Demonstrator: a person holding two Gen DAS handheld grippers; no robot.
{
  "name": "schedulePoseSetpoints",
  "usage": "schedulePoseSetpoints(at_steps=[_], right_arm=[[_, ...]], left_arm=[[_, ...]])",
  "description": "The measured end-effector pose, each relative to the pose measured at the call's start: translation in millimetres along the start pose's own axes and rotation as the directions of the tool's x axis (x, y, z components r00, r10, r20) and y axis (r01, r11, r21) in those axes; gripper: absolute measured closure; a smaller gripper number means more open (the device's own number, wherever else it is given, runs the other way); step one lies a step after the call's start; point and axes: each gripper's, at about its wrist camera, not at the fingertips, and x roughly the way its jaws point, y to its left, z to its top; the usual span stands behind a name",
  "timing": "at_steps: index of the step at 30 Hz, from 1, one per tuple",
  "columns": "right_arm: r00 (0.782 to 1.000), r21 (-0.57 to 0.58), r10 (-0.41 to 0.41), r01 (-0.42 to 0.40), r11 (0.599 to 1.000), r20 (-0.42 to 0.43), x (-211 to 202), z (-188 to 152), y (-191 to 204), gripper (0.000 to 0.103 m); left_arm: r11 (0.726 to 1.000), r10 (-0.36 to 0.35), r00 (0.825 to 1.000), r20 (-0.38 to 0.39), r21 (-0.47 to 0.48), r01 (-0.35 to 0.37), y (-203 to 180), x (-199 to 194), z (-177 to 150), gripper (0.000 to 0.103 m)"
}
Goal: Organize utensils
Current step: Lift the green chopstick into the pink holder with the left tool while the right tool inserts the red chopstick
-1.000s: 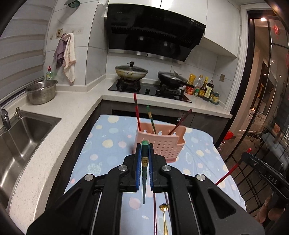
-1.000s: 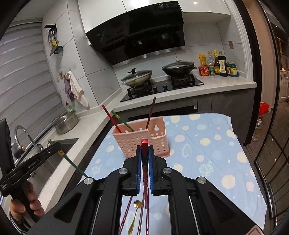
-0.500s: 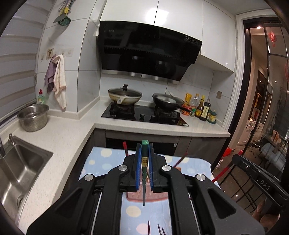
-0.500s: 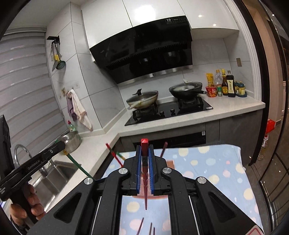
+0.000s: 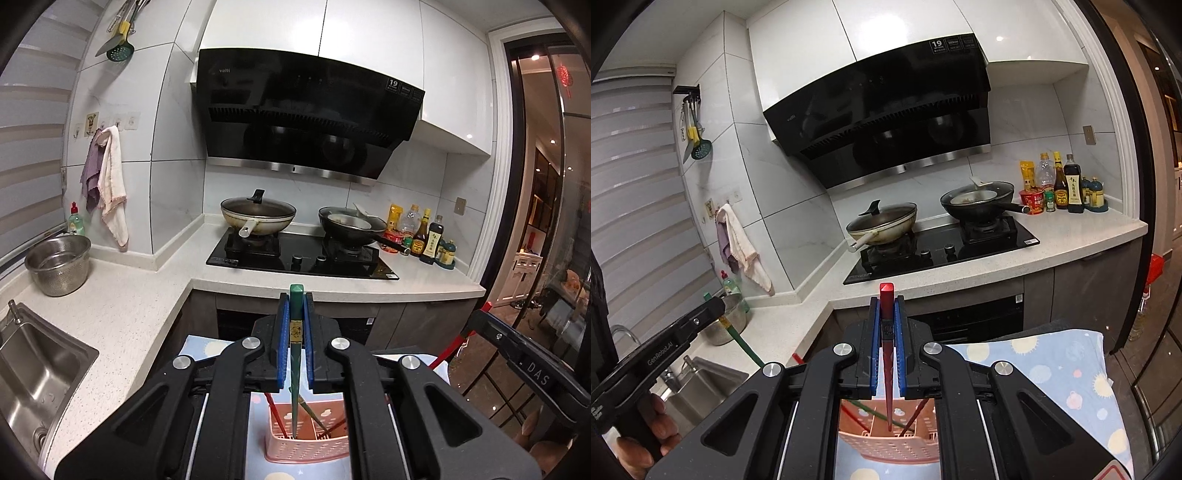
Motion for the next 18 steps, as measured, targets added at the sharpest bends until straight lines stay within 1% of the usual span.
schedulePoseSetpoints(at_steps=[8, 13, 18], right_arm=[[0.996, -0.01, -0.01, 0.009, 1.0, -0.086, 34.1, -26.0, -3.7, 0.096], [0.992, -0.012, -0.022, 0.021, 1.0, -0.128, 48.6, -41.8, -8.7, 0.096], [0.989, -0.01, -0.035, 0.034, 0.999, -0.147, 56.1, -50.2, -11.4, 0.096]], left_arm=[[1.0, -0.002, 0.998, -0.064, -0.009, 0.001, 4.3, 36.7, -20.2, 0.096], [1.0, -0.001, 0.995, -0.096, -0.02, -0.001, 9.0, 49.0, -31.1, 0.096], [1.0, 0.001, 0.993, -0.117, -0.023, -0.004, 11.2, 55.3, -37.6, 0.096]])
